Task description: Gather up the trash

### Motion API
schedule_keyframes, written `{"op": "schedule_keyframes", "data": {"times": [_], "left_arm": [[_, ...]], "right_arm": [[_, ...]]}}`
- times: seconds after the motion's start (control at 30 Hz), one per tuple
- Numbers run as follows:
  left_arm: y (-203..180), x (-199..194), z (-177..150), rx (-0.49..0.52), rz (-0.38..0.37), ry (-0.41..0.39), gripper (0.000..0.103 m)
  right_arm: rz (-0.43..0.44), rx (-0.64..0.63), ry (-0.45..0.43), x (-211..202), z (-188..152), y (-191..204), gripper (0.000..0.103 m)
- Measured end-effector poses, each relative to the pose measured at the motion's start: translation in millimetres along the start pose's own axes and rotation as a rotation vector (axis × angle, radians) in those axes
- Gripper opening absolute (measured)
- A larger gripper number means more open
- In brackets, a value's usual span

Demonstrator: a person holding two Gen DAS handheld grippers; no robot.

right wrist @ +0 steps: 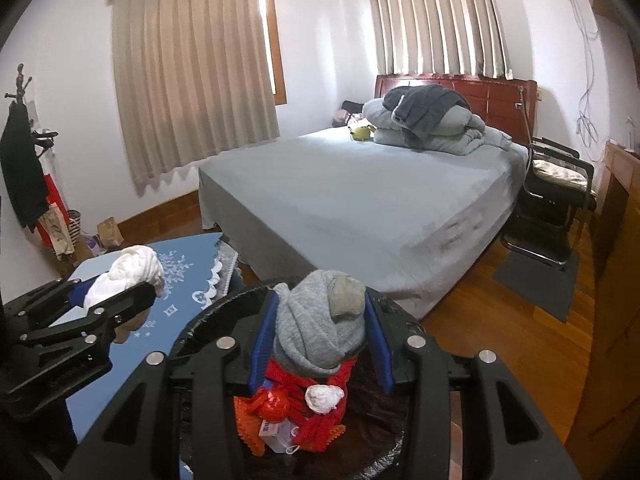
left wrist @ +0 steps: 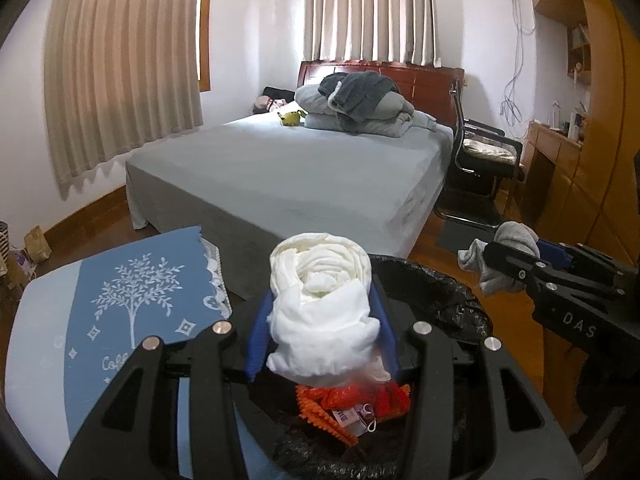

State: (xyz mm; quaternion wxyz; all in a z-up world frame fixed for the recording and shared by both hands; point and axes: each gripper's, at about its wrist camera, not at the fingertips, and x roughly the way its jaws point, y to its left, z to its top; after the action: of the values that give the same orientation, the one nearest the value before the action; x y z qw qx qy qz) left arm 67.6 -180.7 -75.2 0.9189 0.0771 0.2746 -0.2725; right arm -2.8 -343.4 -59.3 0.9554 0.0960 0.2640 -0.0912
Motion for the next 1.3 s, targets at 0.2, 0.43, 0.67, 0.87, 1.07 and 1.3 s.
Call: {"op": "schedule_keyframes", "data": {"times": [0.2, 0.43, 0.67, 0.87, 1.07, 1.3], "left_arm": [[-1.3, 19.2, -6.0, 0.002, -0.014, 0.025, 0.045], [3.4, 40.7, -16.1, -0.003, -0.013, 0.063, 0.045], [6.5, 58.4, -24.8, -0.006, -0.053, 0.103, 0.069], [17.0, 52.1, -24.9, 0.008, -0.028, 0.083, 0.084], [37.3, 34.1, -21.5, -0.025, 0.030, 0.074, 0.092], [62.6, -3.3, -22.0, -0.081, 0.107, 0.045, 0.094]], "right_arm": [[0.001, 0.005, 0.027, 13.9, -2.9, -5.5, 0.042], [0.006, -0.001, 0.053, 29.9, -7.8, -4.6, 0.042], [-0.009, 0.003, 0.073, 46.0, -11.3, -5.2, 0.073], [-0.037, 0.012, 0.056, 41.1, -9.6, -10.2, 0.097], [-0.027, 0.008, 0.055, 33.8, -4.5, -5.7, 0.097], [0.020, 0.003, 0.045, 15.8, -1.5, 12.6, 0.097]]}}
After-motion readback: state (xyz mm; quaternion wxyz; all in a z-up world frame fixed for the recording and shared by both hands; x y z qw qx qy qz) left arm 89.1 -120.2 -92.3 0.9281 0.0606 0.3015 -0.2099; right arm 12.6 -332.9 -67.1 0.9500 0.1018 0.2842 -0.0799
